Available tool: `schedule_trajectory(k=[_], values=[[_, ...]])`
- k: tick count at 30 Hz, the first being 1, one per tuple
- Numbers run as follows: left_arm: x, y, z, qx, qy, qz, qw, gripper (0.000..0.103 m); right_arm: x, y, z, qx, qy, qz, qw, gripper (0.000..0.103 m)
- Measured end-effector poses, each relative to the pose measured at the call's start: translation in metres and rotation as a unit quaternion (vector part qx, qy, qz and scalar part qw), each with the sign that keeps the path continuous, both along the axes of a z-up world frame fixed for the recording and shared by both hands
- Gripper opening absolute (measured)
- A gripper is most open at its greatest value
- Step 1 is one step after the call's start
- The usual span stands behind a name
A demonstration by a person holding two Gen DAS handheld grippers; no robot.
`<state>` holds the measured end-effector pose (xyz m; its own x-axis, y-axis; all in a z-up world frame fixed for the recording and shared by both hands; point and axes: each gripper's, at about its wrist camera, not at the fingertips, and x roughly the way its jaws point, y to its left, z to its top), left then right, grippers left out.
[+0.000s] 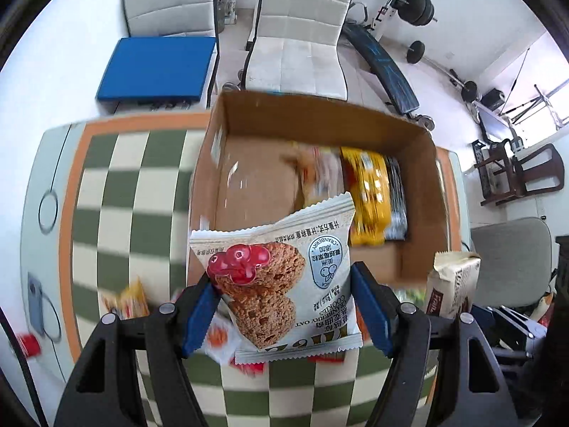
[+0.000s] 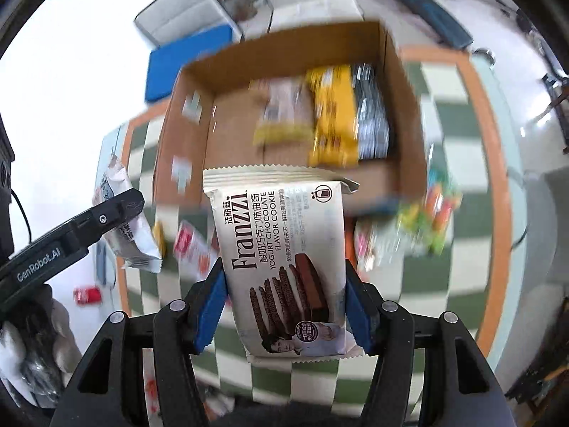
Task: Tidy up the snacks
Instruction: 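Lower both packets into the box and open both grippers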
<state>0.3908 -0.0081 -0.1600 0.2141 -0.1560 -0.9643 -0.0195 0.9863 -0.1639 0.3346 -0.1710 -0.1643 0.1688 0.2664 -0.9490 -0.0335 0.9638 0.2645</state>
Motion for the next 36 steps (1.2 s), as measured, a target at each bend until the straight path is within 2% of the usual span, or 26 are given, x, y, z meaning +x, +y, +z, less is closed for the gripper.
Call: schedule_trajectory(k=[4, 9, 14, 18, 22, 23, 24, 26, 32, 36], values=[[0.064, -0.001, -0.025, 0.005, 0.044, -0.006, 0.9990, 0.070, 0.057, 0.012, -0.003, -0.011, 0.003, 0.002, 1.000, 0.063], [0.119, -0.003, -0.071, 0.018, 0.099, -0.017, 0.9948, 0.070, 0.104, 0.026, -0.039, -0.007, 0.054, -0.004, 0.998, 0.063], [0.147, -0.002, -0.105, 0.025, 0.128, -0.026, 0.9911, 0.070, 0.124, 0.031, -0.077, -0.003, 0.095, -0.005, 0.995, 0.063], [0.156, -0.005, -0.118, 0.029, 0.139, -0.030, 0.9895, 0.071, 0.132, 0.032, -0.101, 0.000, 0.118, -0.009, 0.993, 0.063], [0.160, -0.006, -0.127, 0.025, 0.150, -0.029, 0.9879, 0.071, 0.137, 0.032, -0.115, 0.006, 0.138, -0.010, 0.990, 0.065], [0.161, -0.005, -0.126, 0.024, 0.148, -0.023, 0.9884, 0.073, 0.138, 0.032, -0.118, 0.004, 0.147, -0.010, 0.989, 0.065], [0.161, -0.004, -0.126, 0.022, 0.148, -0.018, 0.9886, 0.078, 0.139, 0.033, -0.119, 0.003, 0.150, -0.009, 0.989, 0.068], [0.162, -0.001, -0.124, 0.011, 0.147, -0.012, 0.9890, 0.091, 0.139, 0.033, -0.118, -0.007, 0.144, -0.007, 0.990, 0.093], [0.156, 0.004, -0.107, 0.006, 0.130, -0.005, 0.9915, 0.092, 0.138, 0.039, -0.104, -0.044, 0.113, 0.002, 0.993, 0.093], [0.146, 0.004, -0.092, 0.007, 0.111, -0.008, 0.9938, 0.092, 0.139, 0.033, -0.093, -0.046, 0.097, -0.008, 0.994, 0.094]])
